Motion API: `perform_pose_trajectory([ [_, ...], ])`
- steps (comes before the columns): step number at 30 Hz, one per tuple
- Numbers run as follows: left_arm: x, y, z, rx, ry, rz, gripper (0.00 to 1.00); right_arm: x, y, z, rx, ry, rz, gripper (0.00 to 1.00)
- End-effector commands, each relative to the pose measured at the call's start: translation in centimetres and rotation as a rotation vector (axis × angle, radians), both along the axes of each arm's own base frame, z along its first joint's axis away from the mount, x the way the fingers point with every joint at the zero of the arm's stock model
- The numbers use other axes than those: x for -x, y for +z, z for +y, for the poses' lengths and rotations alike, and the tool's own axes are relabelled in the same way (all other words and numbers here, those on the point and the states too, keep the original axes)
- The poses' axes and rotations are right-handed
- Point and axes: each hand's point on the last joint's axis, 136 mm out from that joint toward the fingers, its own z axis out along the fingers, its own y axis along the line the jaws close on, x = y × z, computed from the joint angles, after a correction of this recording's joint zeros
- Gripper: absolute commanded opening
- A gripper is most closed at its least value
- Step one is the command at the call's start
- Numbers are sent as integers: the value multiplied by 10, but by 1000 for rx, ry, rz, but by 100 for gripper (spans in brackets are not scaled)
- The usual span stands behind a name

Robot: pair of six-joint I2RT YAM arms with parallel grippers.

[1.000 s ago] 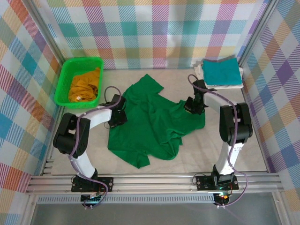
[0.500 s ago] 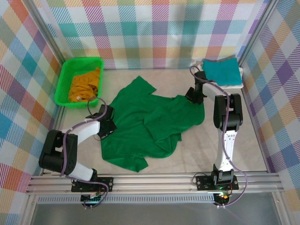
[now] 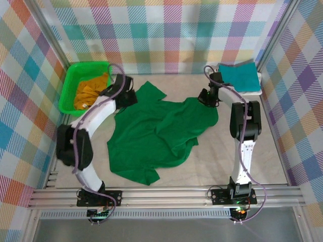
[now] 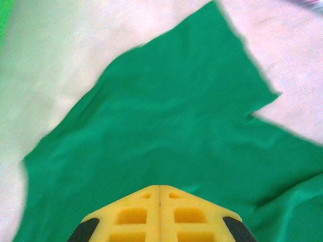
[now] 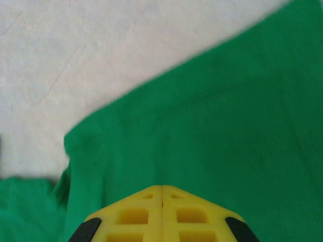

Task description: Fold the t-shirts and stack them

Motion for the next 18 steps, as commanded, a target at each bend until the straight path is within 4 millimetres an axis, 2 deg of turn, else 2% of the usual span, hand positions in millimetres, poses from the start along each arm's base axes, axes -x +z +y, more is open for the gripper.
perform_pose_trajectory([
  [1, -21, -34, -23, -50, -108, 95, 0, 7, 33, -4, -14, -23, -75, 0],
  [4, -50, -47, -39, -41, -120, 87, 0, 16, 39, 0, -55, -2, -85, 0],
  [8, -74, -79, -56, -25, -140, 157, 0, 25, 68, 5, -88, 21, -172, 0],
  [10, -83, -97, -59, -12, -129, 182, 0, 32, 83, -1, -72, 10, -224, 0],
  [13, -95, -117, -57, 7, -88, 202, 0, 45, 100, -13, -17, -13, -299, 7],
  [18, -114, -145, -40, 88, -4, 220, 0, 63, 99, -29, 29, -51, -308, 21],
])
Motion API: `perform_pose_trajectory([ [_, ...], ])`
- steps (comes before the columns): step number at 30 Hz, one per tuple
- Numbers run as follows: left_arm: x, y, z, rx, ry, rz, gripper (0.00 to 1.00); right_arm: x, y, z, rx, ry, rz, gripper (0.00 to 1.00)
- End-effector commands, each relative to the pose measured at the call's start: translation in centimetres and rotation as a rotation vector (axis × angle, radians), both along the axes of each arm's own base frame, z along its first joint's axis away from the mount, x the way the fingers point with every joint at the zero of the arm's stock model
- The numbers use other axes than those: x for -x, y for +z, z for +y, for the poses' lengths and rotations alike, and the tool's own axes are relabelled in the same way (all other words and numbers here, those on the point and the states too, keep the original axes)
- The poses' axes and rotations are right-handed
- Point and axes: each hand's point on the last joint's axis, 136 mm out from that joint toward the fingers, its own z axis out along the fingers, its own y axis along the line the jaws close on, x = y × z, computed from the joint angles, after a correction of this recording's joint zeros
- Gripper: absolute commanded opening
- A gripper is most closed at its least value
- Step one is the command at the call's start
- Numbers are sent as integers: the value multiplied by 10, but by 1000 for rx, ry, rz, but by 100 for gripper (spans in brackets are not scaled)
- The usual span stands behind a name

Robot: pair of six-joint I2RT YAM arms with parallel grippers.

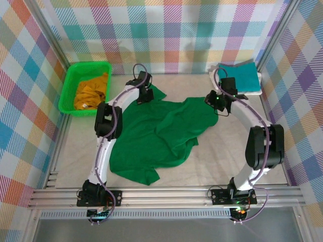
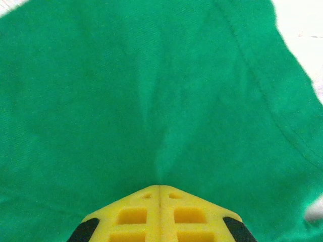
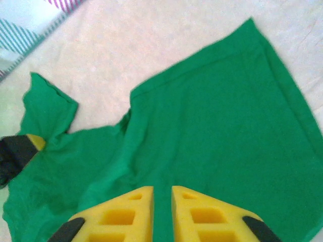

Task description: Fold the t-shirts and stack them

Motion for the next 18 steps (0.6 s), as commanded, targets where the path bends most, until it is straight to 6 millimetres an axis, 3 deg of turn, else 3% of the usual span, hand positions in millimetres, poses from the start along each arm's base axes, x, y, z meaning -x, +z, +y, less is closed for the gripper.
perform_pose_trajectory([
  [1, -15, -6, 22, 61, 90, 17, 0, 0, 2, -15, 32, -37, -41, 23],
  [9, -39, -23, 79, 81, 214, 22, 0, 5, -15, -10, 8, 0, 13, 29],
  [13, -44, -27, 94, 79, 226, 22, 0, 0, -21, -6, -5, 21, 27, 29],
  [18, -61, -3, 97, 63, 215, -38, 0, -9, -26, -3, -6, 37, 33, 31],
])
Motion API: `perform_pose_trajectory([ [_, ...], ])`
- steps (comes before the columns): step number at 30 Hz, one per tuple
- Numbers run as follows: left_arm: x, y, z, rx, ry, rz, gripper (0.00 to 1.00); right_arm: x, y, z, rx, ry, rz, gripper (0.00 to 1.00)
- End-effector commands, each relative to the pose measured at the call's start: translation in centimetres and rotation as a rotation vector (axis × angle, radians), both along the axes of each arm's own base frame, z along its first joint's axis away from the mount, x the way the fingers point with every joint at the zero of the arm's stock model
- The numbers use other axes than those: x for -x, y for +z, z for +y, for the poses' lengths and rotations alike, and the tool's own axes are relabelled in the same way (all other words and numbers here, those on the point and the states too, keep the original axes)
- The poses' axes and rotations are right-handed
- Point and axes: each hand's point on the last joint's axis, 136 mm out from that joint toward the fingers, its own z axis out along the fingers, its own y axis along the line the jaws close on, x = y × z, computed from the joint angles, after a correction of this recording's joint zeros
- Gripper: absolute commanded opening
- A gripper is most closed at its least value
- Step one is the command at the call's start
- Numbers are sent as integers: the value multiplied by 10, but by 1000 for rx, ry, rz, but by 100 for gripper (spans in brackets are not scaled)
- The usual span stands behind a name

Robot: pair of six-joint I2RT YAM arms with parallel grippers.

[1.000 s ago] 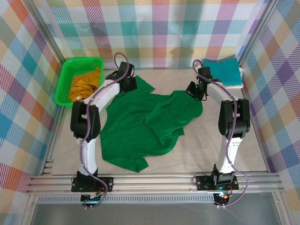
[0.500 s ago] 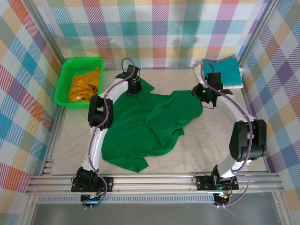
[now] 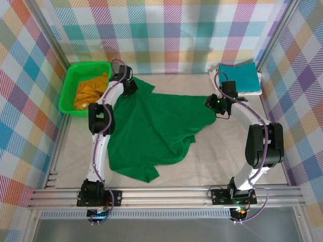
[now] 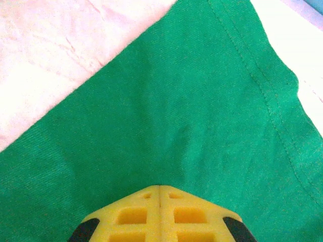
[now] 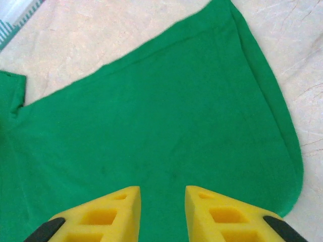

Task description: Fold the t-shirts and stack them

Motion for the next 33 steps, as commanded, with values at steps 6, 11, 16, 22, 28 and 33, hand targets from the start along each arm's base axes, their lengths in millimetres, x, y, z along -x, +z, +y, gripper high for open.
perform_pose_trajectory([
  [6, -15, 64, -2, -7, -27, -108, 0, -18, -1, 3, 5, 48, 16, 34],
  [11, 6, 147, -32, -41, -129, -209, 0, -15, 4, 7, -36, 37, 7, 35],
  [16, 68, 216, -55, -21, -134, -399, 0, 8, 4, 10, -91, 18, 9, 38],
  [22, 184, 184, -50, -107, -115, -320, 0, 76, -19, 32, -238, 86, 67, 36],
  [28, 280, 95, -31, -148, -123, -79, 0, 146, -46, 55, -332, 163, 155, 29],
  [33, 323, 50, -26, -137, -109, 13, 0, 160, -72, 69, -410, 175, 216, 24],
])
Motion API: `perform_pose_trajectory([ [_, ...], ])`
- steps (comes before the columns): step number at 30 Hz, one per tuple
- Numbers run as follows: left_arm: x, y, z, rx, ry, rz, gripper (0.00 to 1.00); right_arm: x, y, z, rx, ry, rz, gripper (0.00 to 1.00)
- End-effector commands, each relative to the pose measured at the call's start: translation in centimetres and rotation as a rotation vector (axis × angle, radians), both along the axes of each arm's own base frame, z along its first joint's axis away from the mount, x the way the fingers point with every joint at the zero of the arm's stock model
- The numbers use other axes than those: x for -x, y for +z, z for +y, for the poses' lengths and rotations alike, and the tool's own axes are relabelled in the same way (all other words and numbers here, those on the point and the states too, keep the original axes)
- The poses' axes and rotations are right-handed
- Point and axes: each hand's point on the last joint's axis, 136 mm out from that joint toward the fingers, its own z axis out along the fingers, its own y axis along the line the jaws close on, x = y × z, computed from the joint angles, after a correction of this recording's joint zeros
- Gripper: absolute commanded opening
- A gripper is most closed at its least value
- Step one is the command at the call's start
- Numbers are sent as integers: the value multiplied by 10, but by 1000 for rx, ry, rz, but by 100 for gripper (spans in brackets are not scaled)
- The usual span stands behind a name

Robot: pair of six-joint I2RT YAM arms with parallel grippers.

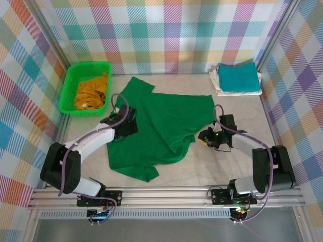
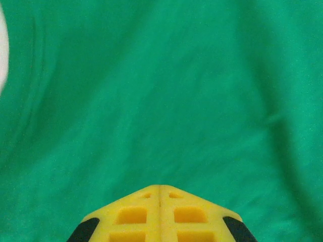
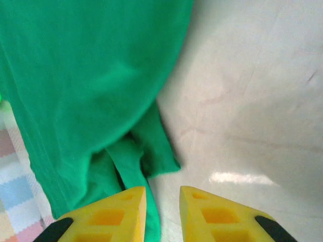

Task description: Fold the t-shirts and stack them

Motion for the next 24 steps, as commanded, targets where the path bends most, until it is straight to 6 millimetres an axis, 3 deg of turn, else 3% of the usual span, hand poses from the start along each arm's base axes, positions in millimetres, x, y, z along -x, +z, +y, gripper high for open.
perform_pose_trajectory([
  [1, 11, -4, 0, 39, 56, -3, 0, -8, 1, 18, -100, 24, -22, 23],
  [6, 14, -30, 5, -10, 71, 53, 0, -19, -4, 25, -79, 34, -43, 23],
  [18, 8, -38, 8, -66, 55, 72, 0, -22, -35, 20, -16, 3, 7, 30],
  [24, 11, -46, 10, -77, 65, 91, 0, -26, -33, 32, -28, 35, 4, 19],
])
